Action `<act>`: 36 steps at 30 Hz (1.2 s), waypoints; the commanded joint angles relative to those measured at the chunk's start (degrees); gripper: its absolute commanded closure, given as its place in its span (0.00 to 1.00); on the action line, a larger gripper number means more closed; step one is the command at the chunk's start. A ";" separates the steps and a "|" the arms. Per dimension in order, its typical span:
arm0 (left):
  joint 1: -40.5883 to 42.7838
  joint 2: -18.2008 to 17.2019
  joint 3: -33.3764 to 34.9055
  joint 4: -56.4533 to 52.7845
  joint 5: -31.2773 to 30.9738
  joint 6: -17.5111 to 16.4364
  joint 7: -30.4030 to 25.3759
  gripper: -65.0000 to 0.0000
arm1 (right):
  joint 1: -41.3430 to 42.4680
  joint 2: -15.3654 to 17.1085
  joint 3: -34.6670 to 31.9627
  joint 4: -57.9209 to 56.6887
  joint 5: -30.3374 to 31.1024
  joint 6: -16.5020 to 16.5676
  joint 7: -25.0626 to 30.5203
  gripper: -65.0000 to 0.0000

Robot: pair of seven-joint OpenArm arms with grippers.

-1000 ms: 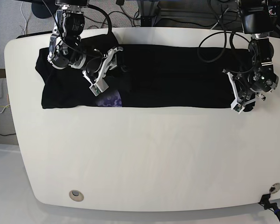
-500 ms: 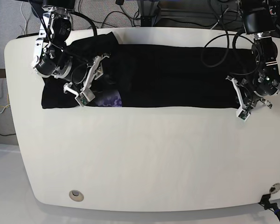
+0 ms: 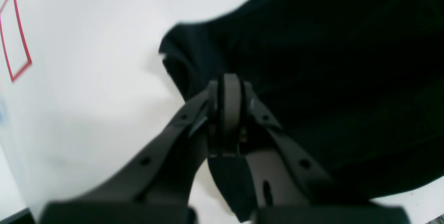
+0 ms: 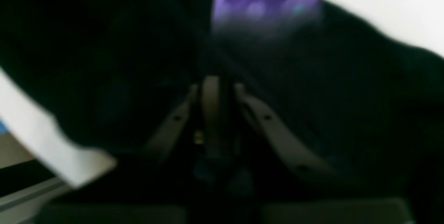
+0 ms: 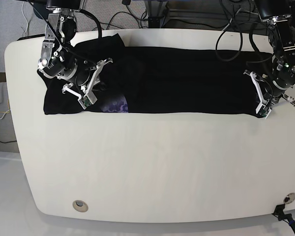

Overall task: Fold the T-shirt properly
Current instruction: 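Open both grippers and lift them away from the folded shirt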

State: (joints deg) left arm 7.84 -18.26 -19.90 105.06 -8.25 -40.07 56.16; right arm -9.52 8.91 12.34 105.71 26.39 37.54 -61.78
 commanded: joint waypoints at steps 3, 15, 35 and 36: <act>1.35 0.64 -0.45 0.92 -0.41 0.07 -0.56 1.00 | 0.77 -1.13 -0.16 -2.90 -8.24 0.48 5.73 1.00; 2.23 1.25 -8.01 1.19 -0.41 0.07 -0.56 1.00 | -0.99 -1.65 -0.07 -9.32 -11.84 0.48 12.59 1.00; 7.07 1.25 -19.88 1.19 -0.58 0.07 -0.64 1.00 | -5.65 -5.08 0.45 9.23 -12.37 0.04 14.09 1.00; 7.15 1.25 -19.88 1.19 -0.58 0.07 -0.64 1.00 | -5.65 -5.08 0.80 9.15 -12.37 0.04 14.09 1.00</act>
State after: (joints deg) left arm 15.05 -15.97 -39.40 105.16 -8.62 -40.12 56.16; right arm -15.66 3.95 12.80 113.89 13.08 37.47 -49.41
